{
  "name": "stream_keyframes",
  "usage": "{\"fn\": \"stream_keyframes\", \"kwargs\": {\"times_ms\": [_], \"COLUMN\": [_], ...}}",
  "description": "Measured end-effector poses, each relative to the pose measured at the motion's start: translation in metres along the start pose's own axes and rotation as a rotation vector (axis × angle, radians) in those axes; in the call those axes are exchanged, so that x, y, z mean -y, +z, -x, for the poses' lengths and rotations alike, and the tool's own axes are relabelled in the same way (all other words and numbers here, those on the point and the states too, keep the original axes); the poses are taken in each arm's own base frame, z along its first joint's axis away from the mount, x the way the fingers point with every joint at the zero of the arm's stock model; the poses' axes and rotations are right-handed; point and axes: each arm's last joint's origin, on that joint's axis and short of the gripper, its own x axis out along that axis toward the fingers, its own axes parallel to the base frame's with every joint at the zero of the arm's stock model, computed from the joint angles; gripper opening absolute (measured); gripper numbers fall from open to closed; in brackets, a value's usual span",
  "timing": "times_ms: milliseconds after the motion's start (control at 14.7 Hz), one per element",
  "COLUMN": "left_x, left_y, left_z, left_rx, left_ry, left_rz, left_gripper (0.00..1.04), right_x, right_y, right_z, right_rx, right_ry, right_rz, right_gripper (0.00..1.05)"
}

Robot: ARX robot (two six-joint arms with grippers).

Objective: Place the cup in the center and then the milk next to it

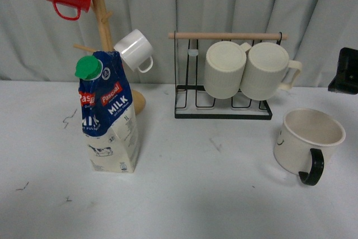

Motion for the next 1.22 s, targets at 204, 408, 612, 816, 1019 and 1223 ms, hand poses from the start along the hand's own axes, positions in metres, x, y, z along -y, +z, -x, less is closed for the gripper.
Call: {"fn": "stream_keyframes", "kwargs": {"times_ms": [204,408,612,816,1019,1223], "left_x": [0.0,0.0,0.0,0.0,0.0,0.0], "left_y": [0.0,0.0,0.0,0.0,0.0,0.0], "left_z": [0.0,0.0,0.0,0.0,0.0,0.0], "left_rx": [0.0,0.0,0.0,0.0,0.0,0.0], "left_ry": [0.0,0.0,0.0,0.0,0.0,0.0], "left_rz": [0.0,0.0,0.0,0.0,0.0,0.0], "left_gripper": [0.98,0.98,0.98,0.98,0.98,0.98], "right_x": [-0.001,-0.002,-0.005,-0.007,-0.007,-0.009], "right_y": [-0.013,-0.025,-0.036,-0.037,-0.037,-0.037], "right_z": [-0.02,-0.034,-0.041,-0.041,-0.042,-0.042], "right_rx": [-0.083,-0.126,-0.148,-0.151,-0.149,-0.148], "right_ry": [-0.013,-0.015,-0.011,-0.01,-0.008,-0.009], "right_rz": [-0.014,-0.026,-0.027,-0.024,-0.023,-0.019], "right_gripper": [0.98,0.98,0.9,0.79,0.69,0.59]}}
